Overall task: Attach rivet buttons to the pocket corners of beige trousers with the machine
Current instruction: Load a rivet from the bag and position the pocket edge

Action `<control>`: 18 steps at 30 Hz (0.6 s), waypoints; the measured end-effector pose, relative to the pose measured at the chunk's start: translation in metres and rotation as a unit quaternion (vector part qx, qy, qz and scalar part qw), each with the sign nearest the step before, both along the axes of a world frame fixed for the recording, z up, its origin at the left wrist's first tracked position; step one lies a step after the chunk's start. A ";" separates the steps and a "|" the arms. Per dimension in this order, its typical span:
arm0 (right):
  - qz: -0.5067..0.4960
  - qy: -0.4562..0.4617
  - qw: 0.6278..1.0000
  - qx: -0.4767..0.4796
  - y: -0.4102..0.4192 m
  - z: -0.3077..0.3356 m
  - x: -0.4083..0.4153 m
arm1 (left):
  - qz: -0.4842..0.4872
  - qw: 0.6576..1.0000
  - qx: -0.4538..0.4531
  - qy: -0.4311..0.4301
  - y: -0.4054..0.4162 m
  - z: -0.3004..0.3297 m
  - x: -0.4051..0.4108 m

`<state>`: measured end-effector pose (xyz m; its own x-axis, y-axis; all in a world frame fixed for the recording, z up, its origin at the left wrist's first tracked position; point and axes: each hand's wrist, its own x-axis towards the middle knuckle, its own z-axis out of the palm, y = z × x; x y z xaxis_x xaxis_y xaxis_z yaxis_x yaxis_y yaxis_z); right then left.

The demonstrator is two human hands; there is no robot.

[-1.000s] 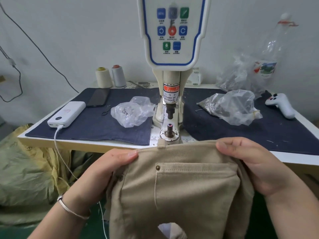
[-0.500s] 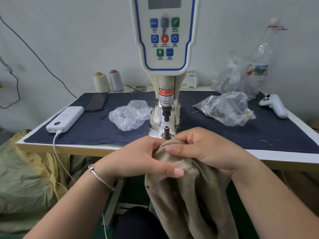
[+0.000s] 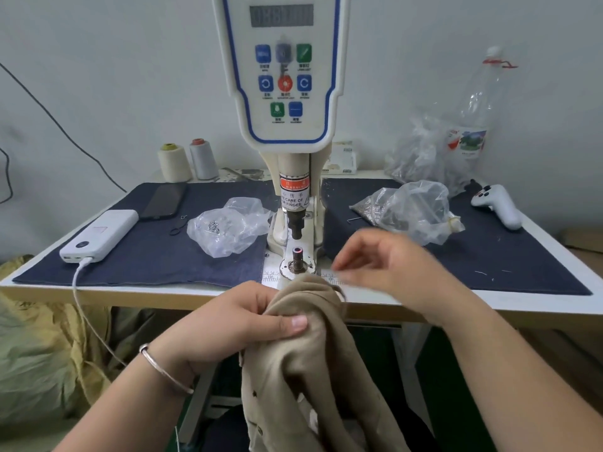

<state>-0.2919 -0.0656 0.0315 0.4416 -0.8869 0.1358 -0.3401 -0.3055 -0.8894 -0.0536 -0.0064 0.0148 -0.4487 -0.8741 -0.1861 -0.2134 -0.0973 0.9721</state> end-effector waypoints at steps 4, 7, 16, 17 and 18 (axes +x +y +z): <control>-0.383 0.166 0.893 -0.167 -0.050 -0.007 -0.048 | 0.060 0.993 0.044 0.094 0.007 -0.014 0.013; -0.413 0.278 0.859 -0.117 -0.088 -0.017 -0.074 | 0.085 0.984 0.074 0.135 0.011 -0.021 0.019; -0.214 0.440 0.869 -0.077 -0.140 -0.021 -0.066 | 0.121 0.987 0.048 0.093 0.010 -0.030 0.012; -0.195 0.446 0.869 -0.089 -0.145 -0.021 -0.066 | 0.128 0.985 0.049 0.101 0.011 -0.030 0.012; -0.185 0.455 0.866 -0.096 -0.150 -0.021 -0.065 | 0.137 0.983 0.053 0.112 0.011 -0.030 0.012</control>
<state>-0.3570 -0.2153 0.0106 0.1332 -0.9902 0.0412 -0.9796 -0.1379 -0.1464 -0.0414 0.0049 -0.0155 -0.2402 -0.9485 -0.2063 0.0538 -0.2252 0.9728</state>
